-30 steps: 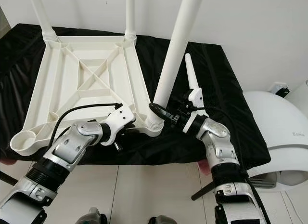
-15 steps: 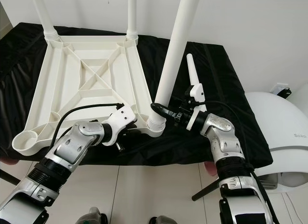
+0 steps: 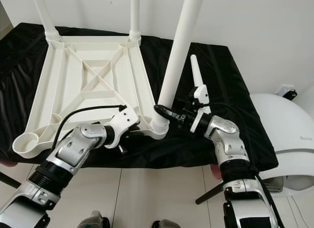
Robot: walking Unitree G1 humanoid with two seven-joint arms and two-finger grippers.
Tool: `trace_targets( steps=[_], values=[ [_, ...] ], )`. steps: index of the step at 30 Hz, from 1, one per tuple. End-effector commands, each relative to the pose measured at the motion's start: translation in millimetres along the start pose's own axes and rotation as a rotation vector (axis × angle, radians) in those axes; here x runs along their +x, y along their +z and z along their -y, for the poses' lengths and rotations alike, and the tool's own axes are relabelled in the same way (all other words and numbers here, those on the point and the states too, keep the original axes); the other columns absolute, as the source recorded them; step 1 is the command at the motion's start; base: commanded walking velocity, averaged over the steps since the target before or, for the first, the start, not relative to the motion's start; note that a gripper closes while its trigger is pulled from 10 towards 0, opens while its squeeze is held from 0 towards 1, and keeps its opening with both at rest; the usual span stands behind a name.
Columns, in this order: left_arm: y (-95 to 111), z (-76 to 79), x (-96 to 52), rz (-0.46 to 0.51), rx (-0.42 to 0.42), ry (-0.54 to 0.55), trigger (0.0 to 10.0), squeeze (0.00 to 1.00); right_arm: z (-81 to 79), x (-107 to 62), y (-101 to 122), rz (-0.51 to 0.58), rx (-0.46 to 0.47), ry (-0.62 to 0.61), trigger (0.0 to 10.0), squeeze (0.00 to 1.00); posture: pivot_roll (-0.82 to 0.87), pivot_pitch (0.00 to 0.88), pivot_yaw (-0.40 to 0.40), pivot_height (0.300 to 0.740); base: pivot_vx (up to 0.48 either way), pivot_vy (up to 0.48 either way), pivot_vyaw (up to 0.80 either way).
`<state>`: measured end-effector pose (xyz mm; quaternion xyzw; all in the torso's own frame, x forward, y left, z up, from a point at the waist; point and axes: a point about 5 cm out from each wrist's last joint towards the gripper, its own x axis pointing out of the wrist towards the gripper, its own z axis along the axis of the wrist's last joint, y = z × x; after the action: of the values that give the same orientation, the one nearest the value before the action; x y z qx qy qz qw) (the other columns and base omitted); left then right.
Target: Building children table
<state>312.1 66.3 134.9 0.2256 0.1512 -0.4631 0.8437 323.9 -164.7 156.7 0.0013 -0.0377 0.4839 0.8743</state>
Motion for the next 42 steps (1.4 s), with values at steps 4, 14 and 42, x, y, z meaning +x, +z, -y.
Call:
trace_targets(
  steps=[4,14,42],
  values=[
    [37.5,-25.5,-16.2,0.149,0.053,0.160,10.0,0.00,-7.5,-20.4,-49.0,-0.174,0.153,-0.084,10.0,0.00,0.03,0.052,-0.040,0.740,0.000,0.000,0.00],
    [46.9,-26.5,-31.8,0.209,0.115,0.066,10.0,1.00,1.2,-10.6,-28.9,-0.039,0.153,-0.108,10.0,0.00,0.04,0.035,-0.036,0.740,0.000,0.000,0.00],
    [39.9,-57.7,-53.9,0.263,-0.075,0.192,10.0,0.00,43.4,11.1,44.2,0.296,0.194,-0.240,10.0,0.00,0.05,0.030,-0.047,0.740,0.000,0.000,0.00]
  ],
)
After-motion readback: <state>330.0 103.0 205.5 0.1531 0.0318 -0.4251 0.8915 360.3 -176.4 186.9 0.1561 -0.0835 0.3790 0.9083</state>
